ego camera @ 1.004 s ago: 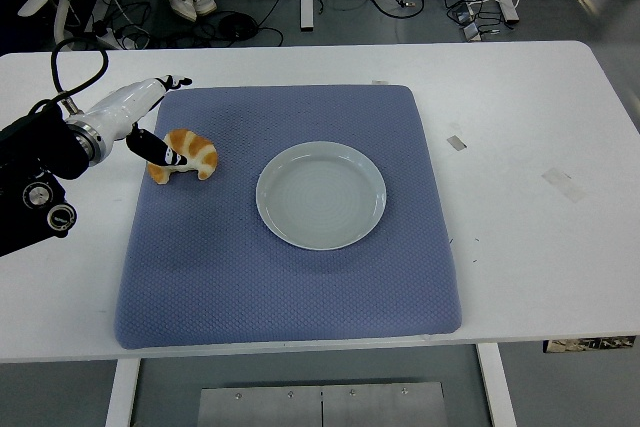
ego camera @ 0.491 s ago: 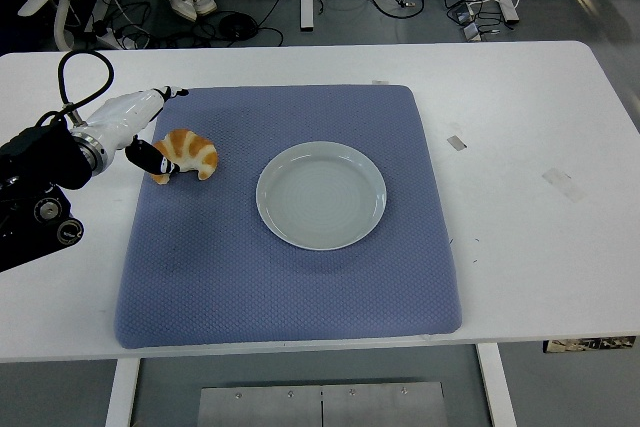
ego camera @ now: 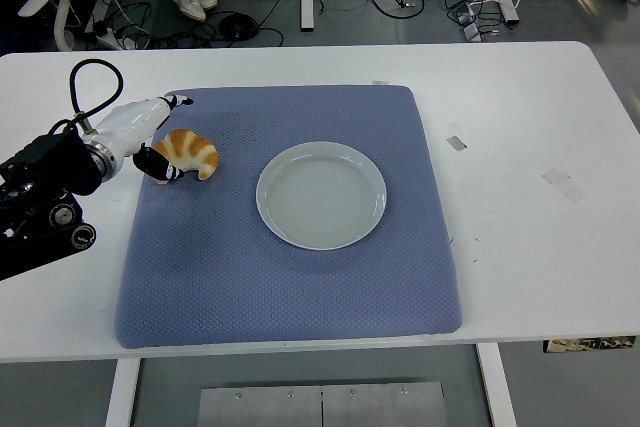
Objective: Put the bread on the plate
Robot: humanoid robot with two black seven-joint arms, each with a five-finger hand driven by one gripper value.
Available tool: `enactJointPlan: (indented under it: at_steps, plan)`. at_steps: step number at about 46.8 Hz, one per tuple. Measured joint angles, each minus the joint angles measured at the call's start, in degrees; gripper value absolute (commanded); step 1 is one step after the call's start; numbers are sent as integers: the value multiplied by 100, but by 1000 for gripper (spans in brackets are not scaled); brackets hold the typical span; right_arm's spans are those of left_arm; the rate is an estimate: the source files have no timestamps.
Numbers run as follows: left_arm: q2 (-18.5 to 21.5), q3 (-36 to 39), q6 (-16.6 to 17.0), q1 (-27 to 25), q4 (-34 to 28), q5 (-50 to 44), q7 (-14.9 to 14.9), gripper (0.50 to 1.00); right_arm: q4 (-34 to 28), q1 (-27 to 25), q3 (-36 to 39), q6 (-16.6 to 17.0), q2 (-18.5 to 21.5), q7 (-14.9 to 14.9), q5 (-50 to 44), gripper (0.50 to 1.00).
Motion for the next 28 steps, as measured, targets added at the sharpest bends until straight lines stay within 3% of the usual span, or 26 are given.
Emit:
enactJointPlan:
  at_steps: [10,28]
  plan:
    - [-71,11,0,26,179,2,-36,893,0,0,0,0,0,0,0,1000]
    - [-262,25,-55,38,490,-7,-82,883,0,0,0,0,0,0,0,1000]
